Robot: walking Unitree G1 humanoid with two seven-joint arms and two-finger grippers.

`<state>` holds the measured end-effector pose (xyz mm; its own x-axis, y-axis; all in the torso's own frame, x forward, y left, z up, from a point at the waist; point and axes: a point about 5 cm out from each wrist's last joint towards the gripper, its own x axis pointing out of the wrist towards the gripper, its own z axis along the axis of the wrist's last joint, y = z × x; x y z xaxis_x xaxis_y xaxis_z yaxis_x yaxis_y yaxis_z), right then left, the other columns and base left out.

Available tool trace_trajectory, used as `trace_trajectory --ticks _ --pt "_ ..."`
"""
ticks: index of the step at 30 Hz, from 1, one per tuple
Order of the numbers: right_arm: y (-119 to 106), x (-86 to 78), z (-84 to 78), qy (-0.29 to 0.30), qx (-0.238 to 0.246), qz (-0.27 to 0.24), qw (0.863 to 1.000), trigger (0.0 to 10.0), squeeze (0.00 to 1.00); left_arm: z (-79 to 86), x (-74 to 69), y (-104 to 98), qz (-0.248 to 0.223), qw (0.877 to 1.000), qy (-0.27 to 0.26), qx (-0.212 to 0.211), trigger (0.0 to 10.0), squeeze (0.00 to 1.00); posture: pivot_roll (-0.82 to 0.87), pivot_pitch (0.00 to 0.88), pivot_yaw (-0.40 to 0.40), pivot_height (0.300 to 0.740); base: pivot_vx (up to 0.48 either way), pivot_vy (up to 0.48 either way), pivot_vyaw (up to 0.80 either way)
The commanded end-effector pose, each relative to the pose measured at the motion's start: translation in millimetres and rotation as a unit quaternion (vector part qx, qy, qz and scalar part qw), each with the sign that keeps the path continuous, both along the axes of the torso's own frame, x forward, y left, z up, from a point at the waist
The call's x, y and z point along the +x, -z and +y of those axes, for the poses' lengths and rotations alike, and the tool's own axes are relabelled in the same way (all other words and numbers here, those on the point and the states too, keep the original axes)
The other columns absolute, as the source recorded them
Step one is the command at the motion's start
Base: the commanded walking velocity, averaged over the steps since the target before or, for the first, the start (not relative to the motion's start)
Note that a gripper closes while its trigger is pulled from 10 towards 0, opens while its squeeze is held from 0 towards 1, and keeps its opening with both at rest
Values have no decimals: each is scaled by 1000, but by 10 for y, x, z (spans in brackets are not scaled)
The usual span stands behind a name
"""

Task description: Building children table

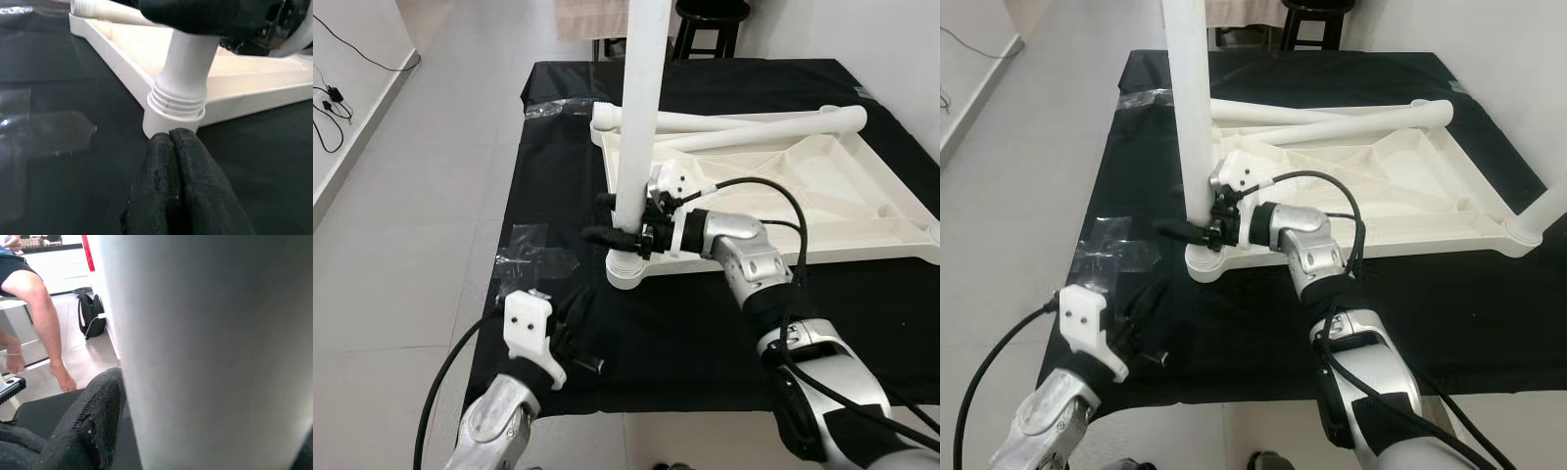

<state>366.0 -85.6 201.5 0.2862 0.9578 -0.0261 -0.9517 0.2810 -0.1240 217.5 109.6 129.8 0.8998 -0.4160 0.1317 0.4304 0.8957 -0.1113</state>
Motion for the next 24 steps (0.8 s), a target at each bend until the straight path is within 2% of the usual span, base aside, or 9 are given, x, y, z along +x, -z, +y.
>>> trace_trajectory --ticks 1,4,5,6,7,8,18,22,24 --pt "42 -24 38 -16 2 0 1000 10000 0 -8 -17 26 5 1000 1 7 10000 0 101 125 -51 740 0 0 0" --pt "137 -50 -57 -18 4 6 1000 10000 0 -21 62 -21 -1 1000 -5 -2 10000 0 125 67 -16 740 0 0 0" --pt "177 -60 -98 -18 4 8 1000 9373 0 -24 95 -28 -2 1000 -2 -3 10000 0 117 30 22 740 0 0 0" --pt "198 -65 -127 -17 3 6 1000 7569 0 -20 115 -29 -2 1000 1 -4 10000 0 96 20 48 740 0 0 0" --pt "198 -59 -140 -14 4 5 1000 4510 0 -20 123 -19 0 1000 10 -3 10000 0 92 19 55 740 0 0 0" --pt "176 -42 -153 -9 5 1 1000 0 0 -22 135 13 4 1000 22 5 10000 0 86 17 68 740 0 0 0" --pt "159 -2 -134 16 8 -8 1000 0 0 160 55 173 31 999 5 14 10000 0 74 26 24 740 0 0 0" --pt "289 24 -136 90 -7 -7 996 0 0 178 7 191 33 999 0 17 10000 0 72 16 -17 740 0 0 0" --pt "433 -12 -243 164 -15 -3 986 0 0 96 16 122 27 999 15 7 10000 0 90 32 -18 740 0 0 0"
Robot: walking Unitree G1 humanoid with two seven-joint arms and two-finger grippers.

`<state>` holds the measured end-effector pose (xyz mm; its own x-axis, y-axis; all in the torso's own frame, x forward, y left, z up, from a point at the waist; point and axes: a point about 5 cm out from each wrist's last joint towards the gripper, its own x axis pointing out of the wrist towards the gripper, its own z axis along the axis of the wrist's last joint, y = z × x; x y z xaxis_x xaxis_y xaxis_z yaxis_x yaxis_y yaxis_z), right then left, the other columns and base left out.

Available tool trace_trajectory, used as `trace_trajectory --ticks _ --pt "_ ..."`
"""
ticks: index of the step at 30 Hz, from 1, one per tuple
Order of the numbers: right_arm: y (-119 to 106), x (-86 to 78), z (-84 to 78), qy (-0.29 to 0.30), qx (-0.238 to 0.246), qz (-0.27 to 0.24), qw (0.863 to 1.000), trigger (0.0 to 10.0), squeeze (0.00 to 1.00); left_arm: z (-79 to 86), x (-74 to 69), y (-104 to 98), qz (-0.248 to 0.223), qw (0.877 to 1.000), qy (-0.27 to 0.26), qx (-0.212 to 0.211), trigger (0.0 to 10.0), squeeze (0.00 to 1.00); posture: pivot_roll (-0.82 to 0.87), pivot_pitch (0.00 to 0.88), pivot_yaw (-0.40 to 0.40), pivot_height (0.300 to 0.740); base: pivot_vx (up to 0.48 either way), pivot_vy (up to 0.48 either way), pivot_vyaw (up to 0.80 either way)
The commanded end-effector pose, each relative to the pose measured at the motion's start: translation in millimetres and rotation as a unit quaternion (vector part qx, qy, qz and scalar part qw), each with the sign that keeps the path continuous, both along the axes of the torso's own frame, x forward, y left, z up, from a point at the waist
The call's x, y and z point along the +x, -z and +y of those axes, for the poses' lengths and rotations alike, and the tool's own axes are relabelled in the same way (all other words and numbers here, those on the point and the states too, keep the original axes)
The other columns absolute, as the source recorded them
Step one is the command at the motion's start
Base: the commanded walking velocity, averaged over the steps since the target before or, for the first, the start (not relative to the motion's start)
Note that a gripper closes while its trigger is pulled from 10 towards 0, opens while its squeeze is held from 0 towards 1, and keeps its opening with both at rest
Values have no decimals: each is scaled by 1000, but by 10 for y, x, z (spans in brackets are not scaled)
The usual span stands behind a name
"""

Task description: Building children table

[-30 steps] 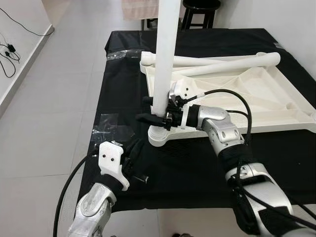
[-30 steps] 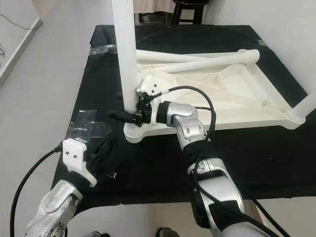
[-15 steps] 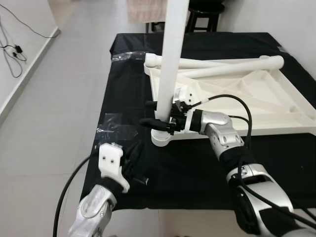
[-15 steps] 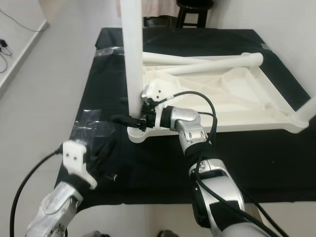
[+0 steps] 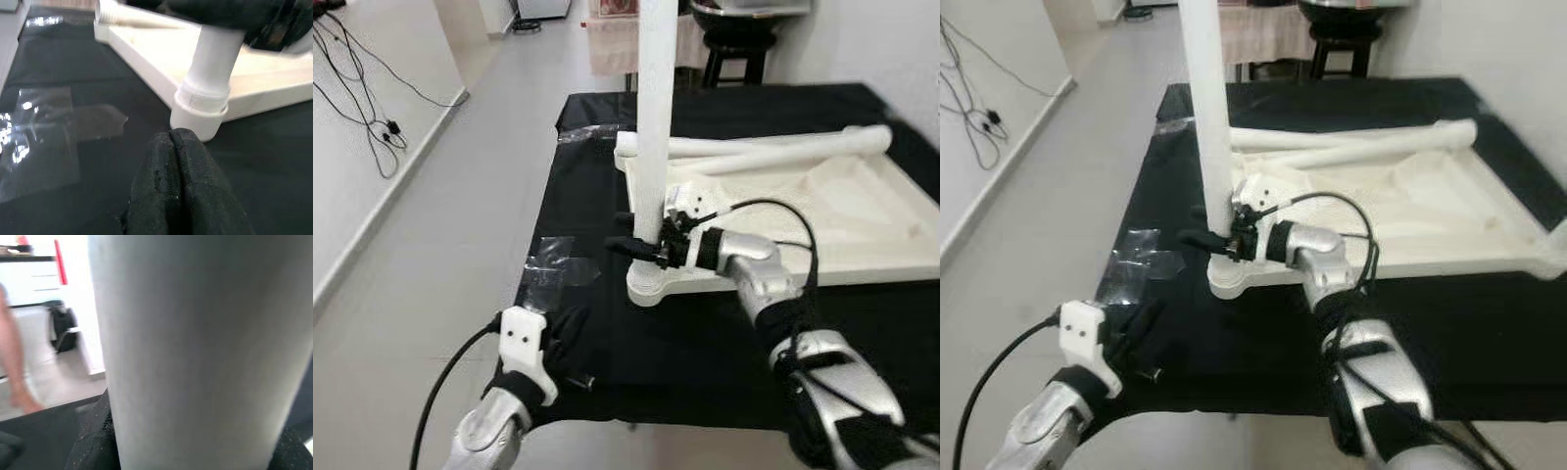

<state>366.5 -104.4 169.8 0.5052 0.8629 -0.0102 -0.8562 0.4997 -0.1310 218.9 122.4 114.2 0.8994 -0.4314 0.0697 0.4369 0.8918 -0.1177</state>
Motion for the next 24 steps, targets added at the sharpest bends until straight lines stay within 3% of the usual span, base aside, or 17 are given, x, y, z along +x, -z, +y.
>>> trace_trajectory --ticks 1,2,4,5,6,7,8,10,16,17,18,21,22,24 --pt "170 -28 -101 72 -33 3 997 0 0 -58 6 -45 -4 1000 15 -5 10000 0 90 32 -18 740 0 0 0" --pt "170 -28 -101 72 -33 3 997 0 0 -58 6 -45 -4 1000 15 -5 10000 0 90 32 -18 740 0 0 0" --pt "328 -37 -228 171 -68 7 983 0 0 -101 -27 -38 -6 999 34 3 10000 0 86 23 -23 740 0 0 0" --pt "375 -34 -337 294 -61 14 954 0 0 -92 -62 -40 -6 999 40 11 10000 0 78 52 -15 740 0 0 0" --pt "405 -53 -436 382 -57 18 922 0 0 -84 -86 -42 -5 999 45 16 10000 0 78 52 -15 740 0 0 0" --pt "472 -222 -317 399 -49 12 916 0 0 -62 -114 -16 1 999 48 17 10000 0 61 53 0 740 0 0 0" --pt "499 -353 -232 404 -40 6 914 0 0 -45 -134 5 5 999 50 17 10000 0 61 53 0 740 0 0 0" --pt "481 -540 44 365 -23 0 931 0 0 -38 -134 16 7 998 58 21 10000 0 52 55 6 740 0 0 0" --pt "322 -455 157 368 -14 -24 930 0 0 -64 -126 -36 3 998 69 14 10000 0 24 87 14 740 0 0 0" --pt "282 -428 174 371 -17 -26 928 4627 0 -73 -143 -40 2 997 72 17 10000 0 38 91 1 740 0 0 0" --pt "250 -409 186 370 -19 -28 928 10000 0 -73 -154 -44 2 997 73 19 10000 0 38 91 1 740 0 0 0" --pt "166 -377 221 350 -3 -24 937 10000 0 -42 -148 -68 -3 998 63 24 10000 0 46 88 -7 740 0 0 0" --pt "88 -389 262 324 10 -24 946 10000 1000 -23 -125 -87 -8 998 55 23 10000 0 46 85 -10 740 0 0 0" --pt "12 -393 288 300 23 -28 953 10000 1000 -15 -103 -103 -12 999 49 21 10000 0 48 86 -10 740 0 0 0"
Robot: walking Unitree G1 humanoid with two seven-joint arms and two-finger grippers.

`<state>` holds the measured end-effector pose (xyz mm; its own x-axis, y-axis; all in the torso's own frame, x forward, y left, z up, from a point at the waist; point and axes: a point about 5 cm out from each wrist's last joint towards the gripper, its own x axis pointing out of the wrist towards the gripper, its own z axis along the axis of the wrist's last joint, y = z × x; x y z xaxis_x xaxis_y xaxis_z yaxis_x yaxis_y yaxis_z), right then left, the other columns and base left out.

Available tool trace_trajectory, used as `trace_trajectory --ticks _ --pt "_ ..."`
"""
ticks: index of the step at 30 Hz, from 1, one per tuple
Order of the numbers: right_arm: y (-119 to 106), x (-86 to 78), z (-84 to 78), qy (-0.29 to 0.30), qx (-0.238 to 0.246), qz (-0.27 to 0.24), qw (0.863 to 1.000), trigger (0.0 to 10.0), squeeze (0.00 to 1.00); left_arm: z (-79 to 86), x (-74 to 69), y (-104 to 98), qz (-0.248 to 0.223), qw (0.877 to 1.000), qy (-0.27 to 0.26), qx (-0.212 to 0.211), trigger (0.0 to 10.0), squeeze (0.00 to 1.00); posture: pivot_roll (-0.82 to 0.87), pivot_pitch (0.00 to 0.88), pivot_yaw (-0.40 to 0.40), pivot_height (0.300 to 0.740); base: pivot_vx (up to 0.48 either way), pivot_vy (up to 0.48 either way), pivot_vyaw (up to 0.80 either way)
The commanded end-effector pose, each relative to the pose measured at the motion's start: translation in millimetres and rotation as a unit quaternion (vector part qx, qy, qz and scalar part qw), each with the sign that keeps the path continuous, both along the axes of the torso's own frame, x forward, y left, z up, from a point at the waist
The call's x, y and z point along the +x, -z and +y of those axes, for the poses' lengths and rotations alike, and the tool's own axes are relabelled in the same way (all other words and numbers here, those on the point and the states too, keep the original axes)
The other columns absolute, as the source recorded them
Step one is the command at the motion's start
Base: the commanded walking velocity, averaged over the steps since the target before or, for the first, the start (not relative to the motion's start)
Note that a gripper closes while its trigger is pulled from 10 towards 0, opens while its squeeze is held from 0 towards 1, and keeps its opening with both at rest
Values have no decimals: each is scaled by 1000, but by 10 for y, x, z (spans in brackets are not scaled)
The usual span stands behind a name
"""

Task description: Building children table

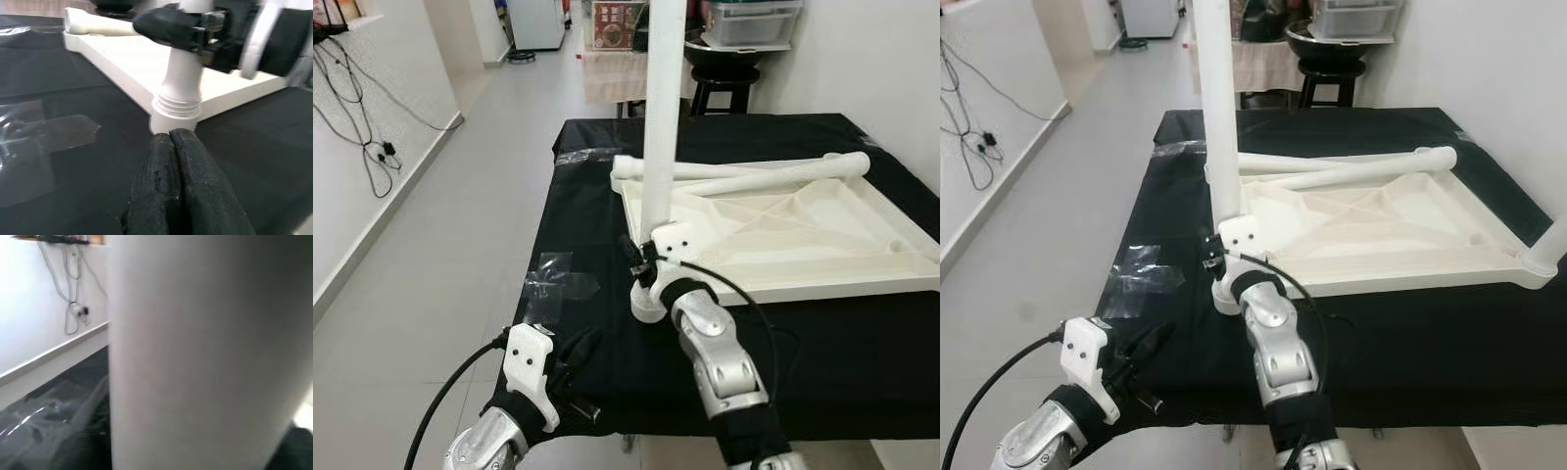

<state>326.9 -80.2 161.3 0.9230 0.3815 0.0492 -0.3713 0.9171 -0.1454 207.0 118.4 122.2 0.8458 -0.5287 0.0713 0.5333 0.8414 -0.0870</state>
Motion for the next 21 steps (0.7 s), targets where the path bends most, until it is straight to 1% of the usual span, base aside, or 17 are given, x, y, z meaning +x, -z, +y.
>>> trace_trajectory --ticks 1,2,3,4,5,6,7,8,9,10,12,13,16,17,19,20,21 --pt "-145 7 64 -54 14 -14 998 10000 984 18 32 -35 -7 1000 -8 6 10000 0 49 87 -11 740 0 0 0" --pt "-223 13 73 -111 22 -24 993 10000 522 -8 41 -48 -11 1000 -3 9 10000 0 47 87 -6 740 0 0 0" --pt "-223 13 73 -111 22 -24 993 10000 522 -8 41 -48 -11 1000 -3 9 10000 0 47 87 -6 740 0 0 0" --pt "-268 16 72 -148 26 -30 988 10000 522 -29 43 -55 -13 1000 2 11 10000 0 47 87 -6 740 0 0 0" --pt "-268 16 72 -148 26 -30 988 10000 522 -29 43 -55 -13 1000 2 11 10000 0 47 87 -6 740 0 0 0" --pt "-316 19 48 -200 22 -35 979 10000 0 -55 42 -62 -17 1000 7 16 10000 0 44 88 -2 740 0 0 0" --pt "-330 29 -8 -251 -31 -49 966 10000 0 -79 49 -58 -21 999 13 23 10000 0 52 81 1 740 0 0 0" --pt "-330 48 -67 -283 -69 -51 955 10000 0 -95 56 -52 -23 999 16 28 10000 0 53 82 2 740 0 0 0" --pt "-330 48 -67 -283 -69 -51 955 10000 0 -95 56 -52 -23 999 16 28 10000 0 53 82 2 740 0 0 0" --pt "-336 83 -129 -311 -79 -37 946 10000 0 -107 62 -47 -24 999 18 30 10000 0 54 83 1 740 0 0 0" --pt "-341 135 -199 -339 -78 -12 937 10000 0 -115 65 -46 -24 999 17 31 10000 0 58 86 -1 740 0 0 0" --pt "-341 135 -199 -339 -78 -12 937 10000 0 -115 65 -46 -24 999 17 31 10000 0 58 86 -1 740 0 0 0" --pt "-332 183 -248 -361 -88 3 928 10000 0 -119 60 -47 -25 999 15 30 10000 0 64 86 -2 740 0 0 0" --pt "-329 218 -280 -370 -82 16 925 7882 0 -129 54 -47 -26 999 15 31 10000 0 69 90 -5 740 0 0 0" --pt "-329 218 -280 -370 -82 16 925 7882 0 -129 54 -47 -26 999 15 31 10000 0 69 90 -5 740 0 0 0" --pt "-316 255 -315 -374 -77 30 924 0 0 -141 47 -44 -27 999 15 32 10000 0 66 95 -9 740 0 0 0" --pt "-299 291 -359 -377 -78 44 922 0 0 -158 41 -36 -28 999 15 35 10000 0 66 95 -9 740 0 0 0"
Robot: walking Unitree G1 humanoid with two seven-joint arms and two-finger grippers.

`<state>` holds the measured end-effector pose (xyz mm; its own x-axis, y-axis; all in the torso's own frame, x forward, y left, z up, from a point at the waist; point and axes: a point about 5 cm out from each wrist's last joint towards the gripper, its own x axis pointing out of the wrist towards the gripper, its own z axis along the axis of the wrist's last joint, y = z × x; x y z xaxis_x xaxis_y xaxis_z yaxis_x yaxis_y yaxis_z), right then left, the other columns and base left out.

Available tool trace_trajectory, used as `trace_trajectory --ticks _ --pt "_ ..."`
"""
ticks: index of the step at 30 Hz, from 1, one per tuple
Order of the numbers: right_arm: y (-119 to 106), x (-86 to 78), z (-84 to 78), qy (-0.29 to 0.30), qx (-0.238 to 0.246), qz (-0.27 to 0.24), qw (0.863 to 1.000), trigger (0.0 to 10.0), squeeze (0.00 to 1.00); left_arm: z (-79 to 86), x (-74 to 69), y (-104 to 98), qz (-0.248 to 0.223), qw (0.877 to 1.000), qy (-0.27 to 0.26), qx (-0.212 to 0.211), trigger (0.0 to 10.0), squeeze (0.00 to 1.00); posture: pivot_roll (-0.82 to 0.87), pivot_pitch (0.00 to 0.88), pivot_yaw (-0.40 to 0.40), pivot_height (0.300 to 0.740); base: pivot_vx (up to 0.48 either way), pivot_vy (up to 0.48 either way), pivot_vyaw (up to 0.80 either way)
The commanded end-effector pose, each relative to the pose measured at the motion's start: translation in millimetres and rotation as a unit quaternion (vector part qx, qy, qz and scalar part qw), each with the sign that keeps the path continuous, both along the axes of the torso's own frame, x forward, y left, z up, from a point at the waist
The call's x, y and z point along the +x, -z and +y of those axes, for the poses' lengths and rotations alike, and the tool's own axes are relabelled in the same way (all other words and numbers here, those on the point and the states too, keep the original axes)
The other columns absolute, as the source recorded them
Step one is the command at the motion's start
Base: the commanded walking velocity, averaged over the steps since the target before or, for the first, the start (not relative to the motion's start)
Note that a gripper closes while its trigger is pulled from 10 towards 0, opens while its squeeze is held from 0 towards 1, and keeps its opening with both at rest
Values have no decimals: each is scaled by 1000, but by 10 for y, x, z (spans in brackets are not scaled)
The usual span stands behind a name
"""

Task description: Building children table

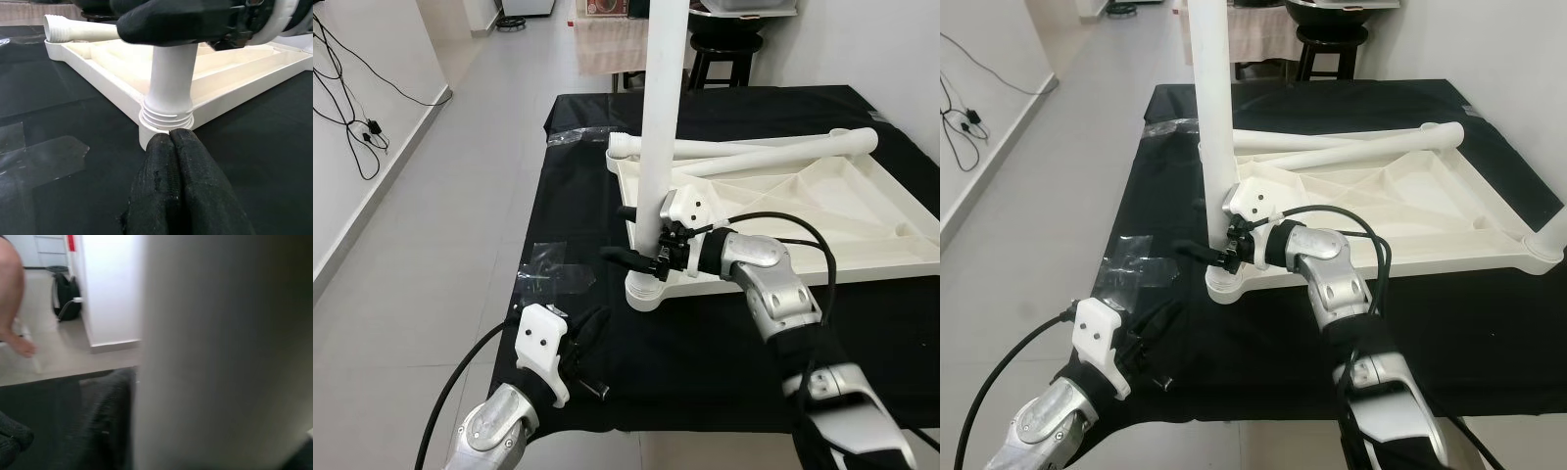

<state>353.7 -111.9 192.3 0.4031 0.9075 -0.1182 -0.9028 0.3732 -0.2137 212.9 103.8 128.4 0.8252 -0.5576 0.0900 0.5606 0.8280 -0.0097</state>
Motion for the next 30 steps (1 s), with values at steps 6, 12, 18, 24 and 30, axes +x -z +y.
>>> trace_trajectory --ticks 6,12,18,24,30 --pt "-39 98 -145 -13 12 31 999 0 0 -36 -16 57 1 1000 1 13 10000 0 39 98 -9 740 0 0 0" --pt "-53 118 -214 3 25 14 1000 0 0 -1 -21 68 9 1000 -4 5 10000 0 39 109 -6 740 0 0 0" --pt "101 64 -309 89 -4 0 996 0 0 10 -20 62 9 1000 -8 1 10000 0 26 118 -3 740 0 0 0" --pt "550 -388 -171 385 11 2 923 0 0 60 -7 47 9 1000 -11 -4 10000 0 -5 142 15 740 0 0 0" --pt "671 -610 240 320 4 -3 947 0 0 57 22 47 10 1000 -9 -7 10000 0 2 129 4 740 0 0 0"
